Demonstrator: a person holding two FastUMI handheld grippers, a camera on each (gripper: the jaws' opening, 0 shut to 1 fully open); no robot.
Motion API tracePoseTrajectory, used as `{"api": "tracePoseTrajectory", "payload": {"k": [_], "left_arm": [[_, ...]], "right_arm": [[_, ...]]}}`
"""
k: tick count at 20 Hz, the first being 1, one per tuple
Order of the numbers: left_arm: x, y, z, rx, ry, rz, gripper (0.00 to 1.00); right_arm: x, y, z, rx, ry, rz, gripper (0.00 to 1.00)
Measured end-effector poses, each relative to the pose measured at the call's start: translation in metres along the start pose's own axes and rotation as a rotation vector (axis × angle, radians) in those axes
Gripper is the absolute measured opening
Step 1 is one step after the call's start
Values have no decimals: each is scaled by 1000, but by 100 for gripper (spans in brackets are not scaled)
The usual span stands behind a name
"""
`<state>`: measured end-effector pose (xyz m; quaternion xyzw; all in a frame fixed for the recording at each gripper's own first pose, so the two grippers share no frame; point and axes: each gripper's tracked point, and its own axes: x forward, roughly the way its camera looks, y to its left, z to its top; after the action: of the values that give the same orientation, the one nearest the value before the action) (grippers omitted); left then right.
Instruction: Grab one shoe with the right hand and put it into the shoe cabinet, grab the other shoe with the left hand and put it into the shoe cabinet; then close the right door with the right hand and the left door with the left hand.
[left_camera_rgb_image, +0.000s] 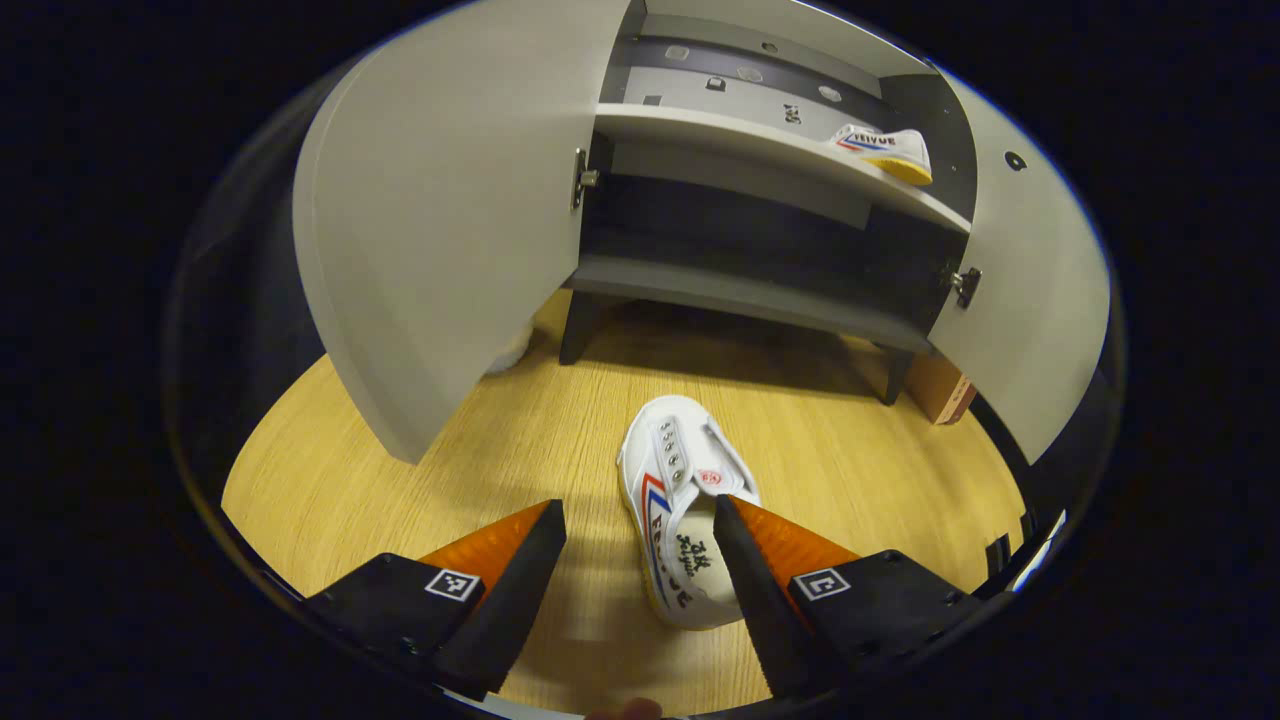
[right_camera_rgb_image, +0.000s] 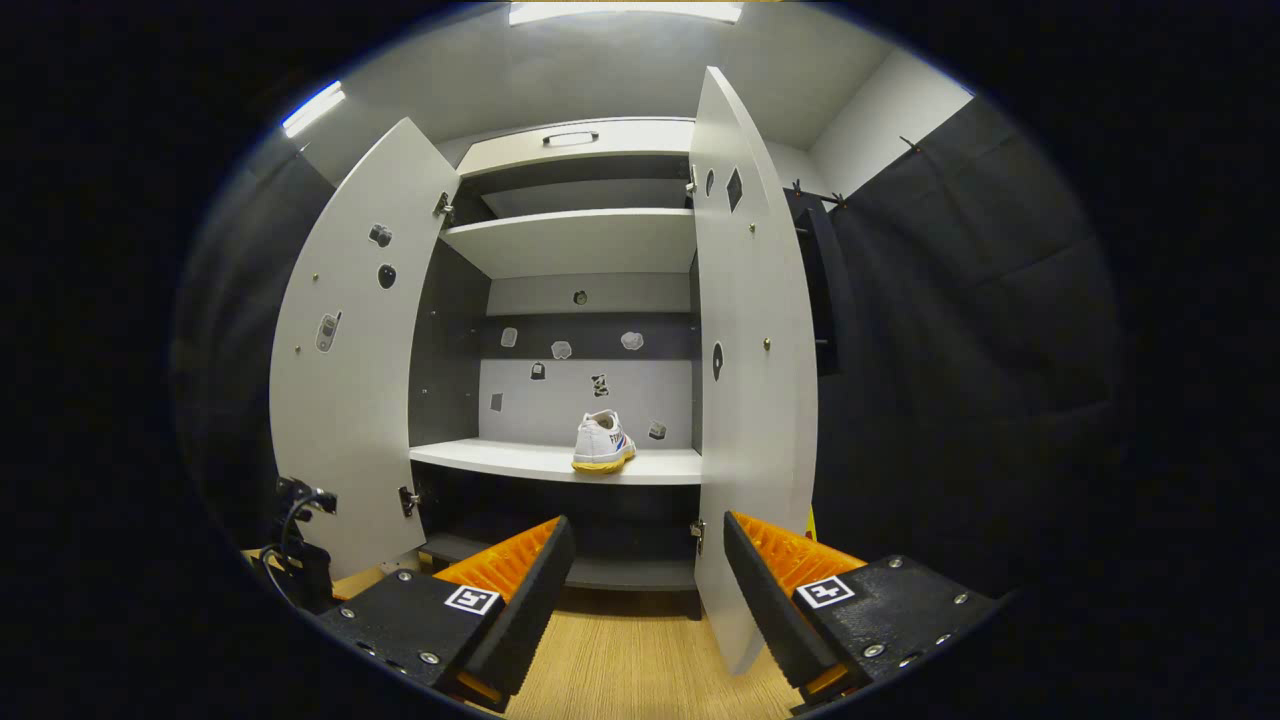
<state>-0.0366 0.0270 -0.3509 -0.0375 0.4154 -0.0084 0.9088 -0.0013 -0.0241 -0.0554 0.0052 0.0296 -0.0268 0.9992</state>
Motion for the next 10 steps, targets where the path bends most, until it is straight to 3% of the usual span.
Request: {"api": "tracePoseTrajectory", "payload": {"k": [5, 10], "left_arm": [[35, 8, -24, 6, 63, 48, 98], [72, 6, -13, 32, 46, 39, 98]], "right_arm": [[3, -7, -1, 10, 7, -8, 92], [7, -11, -4, 15, 21, -18, 92]]}}
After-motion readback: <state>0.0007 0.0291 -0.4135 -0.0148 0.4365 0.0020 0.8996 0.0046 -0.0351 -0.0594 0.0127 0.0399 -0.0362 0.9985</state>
